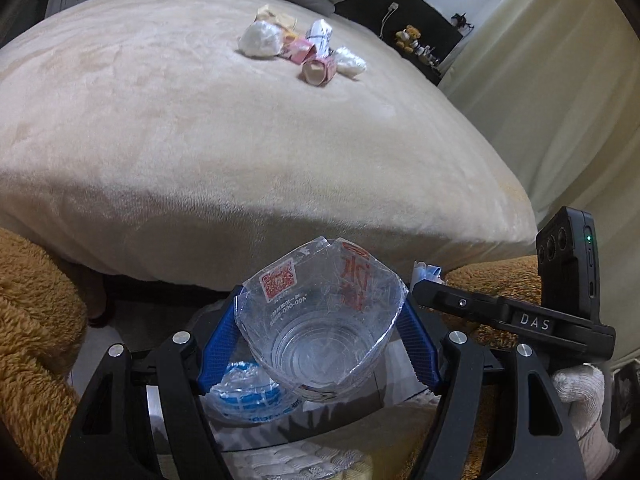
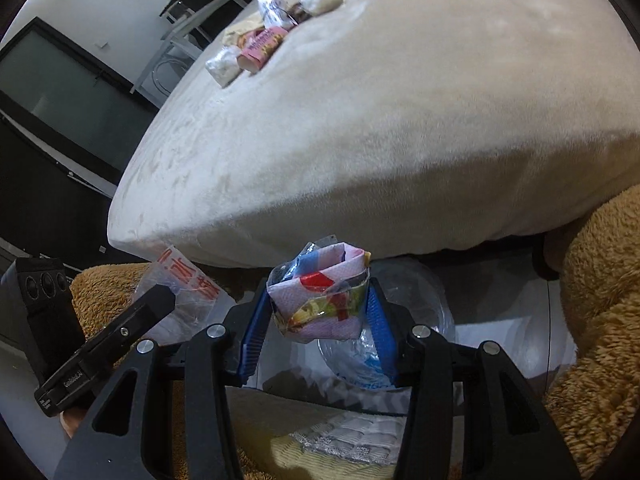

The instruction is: Collect trash

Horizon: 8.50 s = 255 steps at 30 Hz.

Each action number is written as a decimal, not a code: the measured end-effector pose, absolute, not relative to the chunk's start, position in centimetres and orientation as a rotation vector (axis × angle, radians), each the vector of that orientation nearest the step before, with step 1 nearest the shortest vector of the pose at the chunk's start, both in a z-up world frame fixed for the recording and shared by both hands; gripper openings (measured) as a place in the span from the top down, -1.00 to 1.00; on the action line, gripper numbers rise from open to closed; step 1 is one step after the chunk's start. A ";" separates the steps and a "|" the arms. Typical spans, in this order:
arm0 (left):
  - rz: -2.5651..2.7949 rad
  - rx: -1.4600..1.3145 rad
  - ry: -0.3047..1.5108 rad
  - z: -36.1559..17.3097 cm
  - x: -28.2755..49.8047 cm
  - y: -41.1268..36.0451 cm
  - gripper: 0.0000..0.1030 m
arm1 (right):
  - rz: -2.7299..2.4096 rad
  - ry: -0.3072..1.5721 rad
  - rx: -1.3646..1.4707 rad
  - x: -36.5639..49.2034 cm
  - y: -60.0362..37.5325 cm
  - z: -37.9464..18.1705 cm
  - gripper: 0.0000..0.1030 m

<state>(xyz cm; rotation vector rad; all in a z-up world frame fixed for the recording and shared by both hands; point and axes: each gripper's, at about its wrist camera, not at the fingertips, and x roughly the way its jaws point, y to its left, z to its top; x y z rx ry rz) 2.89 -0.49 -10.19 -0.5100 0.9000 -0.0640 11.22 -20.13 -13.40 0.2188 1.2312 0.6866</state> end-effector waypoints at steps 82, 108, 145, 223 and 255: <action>-0.105 -0.328 0.702 -1.4 7.2 4.1 -0.60 | 0.816 0.811 0.106 17.5 -19.1 -3.5 -0.19; -0.083 -0.189 0.822 -3.5 25.3 10.1 -0.60 | 0.706 0.870 0.047 38.5 -9.8 -6.0 -0.35; -0.067 -0.180 0.697 -1.2 23.3 11.6 0.09 | 0.719 0.808 0.114 35.3 -11.3 -3.1 -0.06; -0.171 -0.458 0.862 -9.4 1.5 -1.1 0.09 | 0.740 1.137 0.174 10.2 -19.1 -12.9 -0.07; -0.026 -0.585 1.280 -18.6 4.8 -0.4 -0.02 | 0.585 1.453 0.282 13.1 -18.7 -20.0 -0.31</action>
